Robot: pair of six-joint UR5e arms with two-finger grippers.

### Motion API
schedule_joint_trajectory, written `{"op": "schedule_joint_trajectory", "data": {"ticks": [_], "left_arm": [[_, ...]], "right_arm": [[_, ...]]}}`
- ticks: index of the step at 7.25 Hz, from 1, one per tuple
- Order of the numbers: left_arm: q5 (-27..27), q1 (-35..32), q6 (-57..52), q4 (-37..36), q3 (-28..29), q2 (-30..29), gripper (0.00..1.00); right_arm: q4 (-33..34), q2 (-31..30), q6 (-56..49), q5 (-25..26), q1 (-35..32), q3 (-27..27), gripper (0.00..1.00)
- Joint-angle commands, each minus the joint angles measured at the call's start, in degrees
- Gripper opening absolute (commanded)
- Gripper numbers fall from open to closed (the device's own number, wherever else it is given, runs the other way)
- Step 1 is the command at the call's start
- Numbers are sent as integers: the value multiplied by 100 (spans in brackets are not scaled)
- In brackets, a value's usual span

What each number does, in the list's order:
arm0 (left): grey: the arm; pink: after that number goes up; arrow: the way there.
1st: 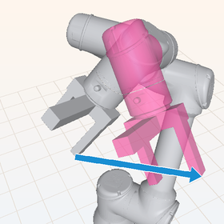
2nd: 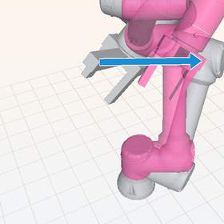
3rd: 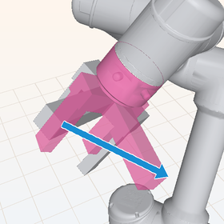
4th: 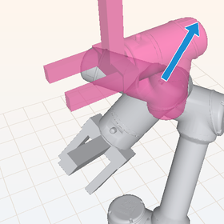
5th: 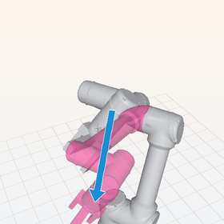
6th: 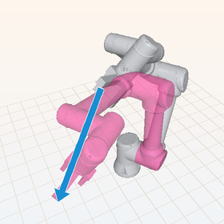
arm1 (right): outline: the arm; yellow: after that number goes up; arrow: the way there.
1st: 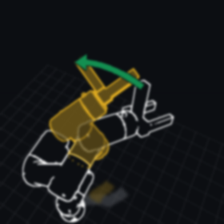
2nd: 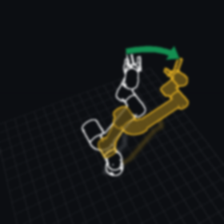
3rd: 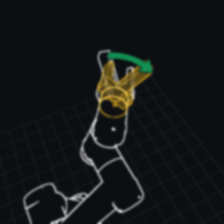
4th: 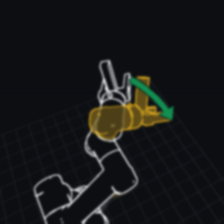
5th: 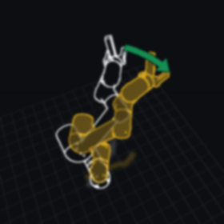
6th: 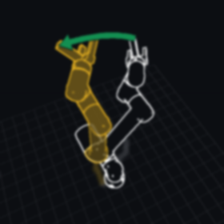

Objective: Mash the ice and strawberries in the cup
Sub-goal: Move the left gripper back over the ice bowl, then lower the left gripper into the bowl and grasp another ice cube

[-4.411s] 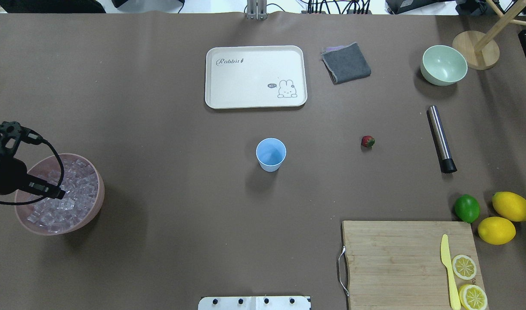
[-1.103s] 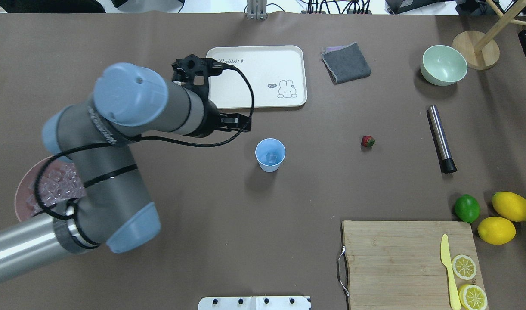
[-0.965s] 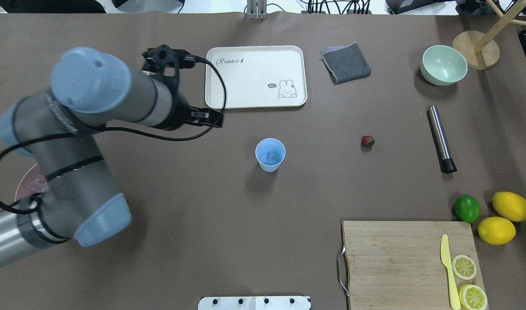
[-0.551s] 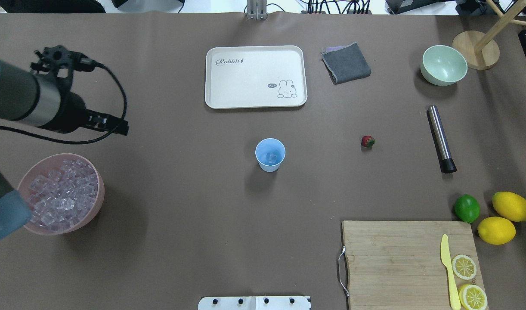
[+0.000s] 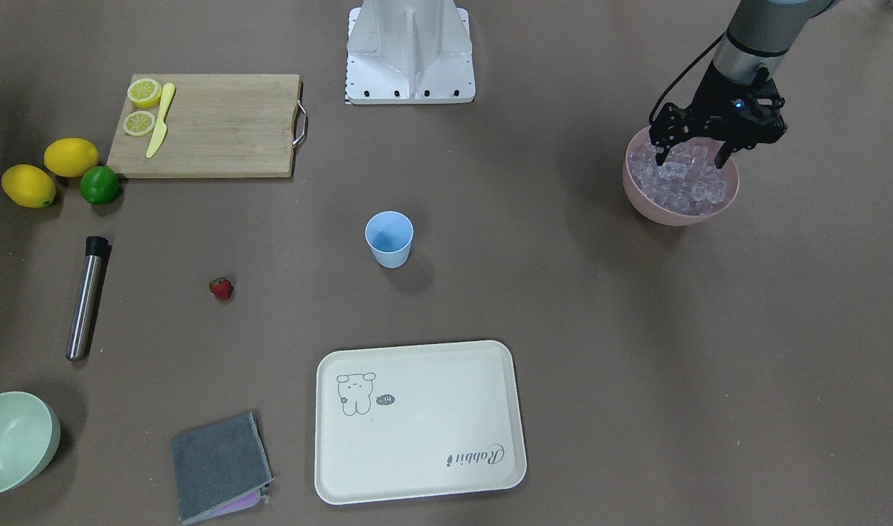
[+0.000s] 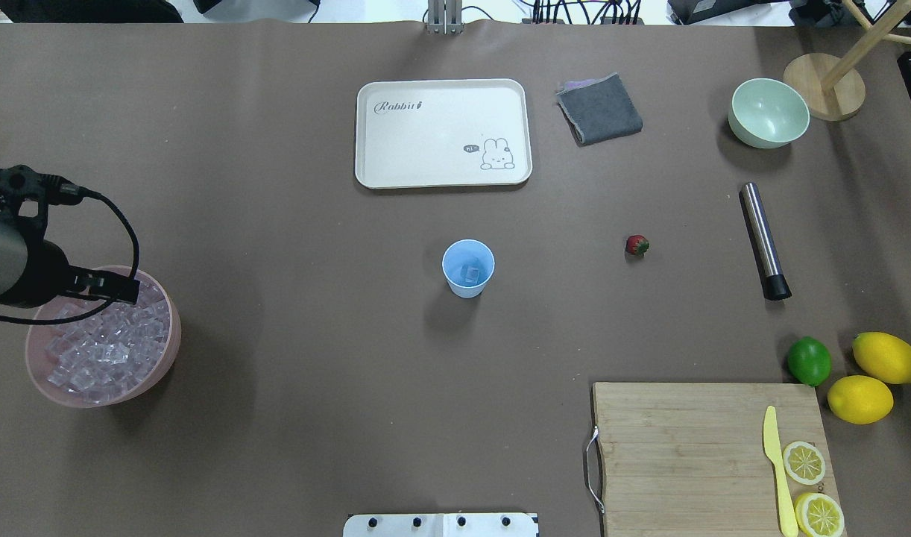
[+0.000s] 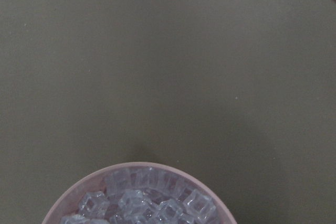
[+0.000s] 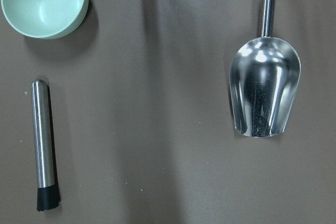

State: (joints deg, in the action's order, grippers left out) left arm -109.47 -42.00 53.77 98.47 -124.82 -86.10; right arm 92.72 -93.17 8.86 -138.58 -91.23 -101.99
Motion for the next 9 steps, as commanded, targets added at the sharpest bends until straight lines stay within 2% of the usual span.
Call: {"op": "schedule_joint_trajectory", "data": {"ticks": [1, 2, 3, 6, 9], "left_arm": [[224, 472, 563, 363, 27, 425, 95], [207, 535, 565, 513, 62, 549, 84], [207, 596, 565, 584, 124, 576, 80], [207, 781, 556, 1005, 526, 428, 78], [215, 790, 495, 1016, 590, 392, 69]], "right_arm": [[0, 9, 1, 7, 0, 4, 100], [0, 44, 1, 16, 9, 4, 100], [0, 44, 1, 24, 9, 4, 100], [0, 44, -8, 33, 9, -5, 100], [0, 36, -8, 33, 0, -40, 100]]}}
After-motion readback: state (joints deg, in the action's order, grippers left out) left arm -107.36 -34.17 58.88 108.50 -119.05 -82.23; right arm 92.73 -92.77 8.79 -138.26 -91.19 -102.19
